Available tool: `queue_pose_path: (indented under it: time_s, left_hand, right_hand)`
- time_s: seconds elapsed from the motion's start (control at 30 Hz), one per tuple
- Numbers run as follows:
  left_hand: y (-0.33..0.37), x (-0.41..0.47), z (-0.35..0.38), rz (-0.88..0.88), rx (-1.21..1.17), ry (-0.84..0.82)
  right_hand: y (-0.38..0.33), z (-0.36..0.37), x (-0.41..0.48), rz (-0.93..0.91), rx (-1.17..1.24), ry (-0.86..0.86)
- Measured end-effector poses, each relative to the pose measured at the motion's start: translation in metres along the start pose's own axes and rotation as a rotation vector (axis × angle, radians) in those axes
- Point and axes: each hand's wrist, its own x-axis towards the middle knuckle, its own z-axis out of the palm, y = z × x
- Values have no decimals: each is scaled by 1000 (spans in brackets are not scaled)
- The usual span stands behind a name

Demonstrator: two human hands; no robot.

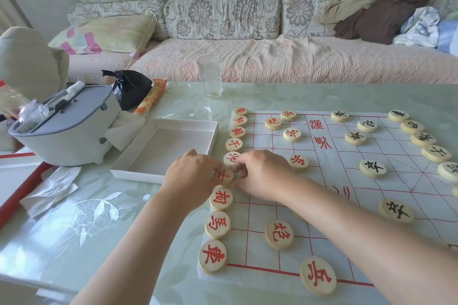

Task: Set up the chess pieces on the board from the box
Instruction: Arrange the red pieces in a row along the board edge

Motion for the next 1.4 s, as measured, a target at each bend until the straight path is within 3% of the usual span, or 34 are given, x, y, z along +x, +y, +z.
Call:
queue_pose_path:
  time_s: [0.4, 0.6, 0.9, 1.07, 1.23, 1.4]
  left_hand:
    - [-4, 0, 0, 16, -32, -13]
    - [-9, 16, -12, -35, -50, 94]
    - [-24, 25, 12, -159, 42, -5]
    - [-7, 29, 13, 8, 118, 149]
    - [0, 33, 17, 96, 74, 90]
    - [0, 34, 14, 53, 45, 96]
  right_hand:
    - [4, -7, 2, 30, 21, -5]
    - [19, -21, 14, 94, 42, 107]
    - [22, -4, 29, 39, 9, 45]
    - [24, -6, 35, 23, 19, 14]
    - [25, -5, 35, 3, 48, 34]
    - [24, -4, 34, -20, 42, 20]
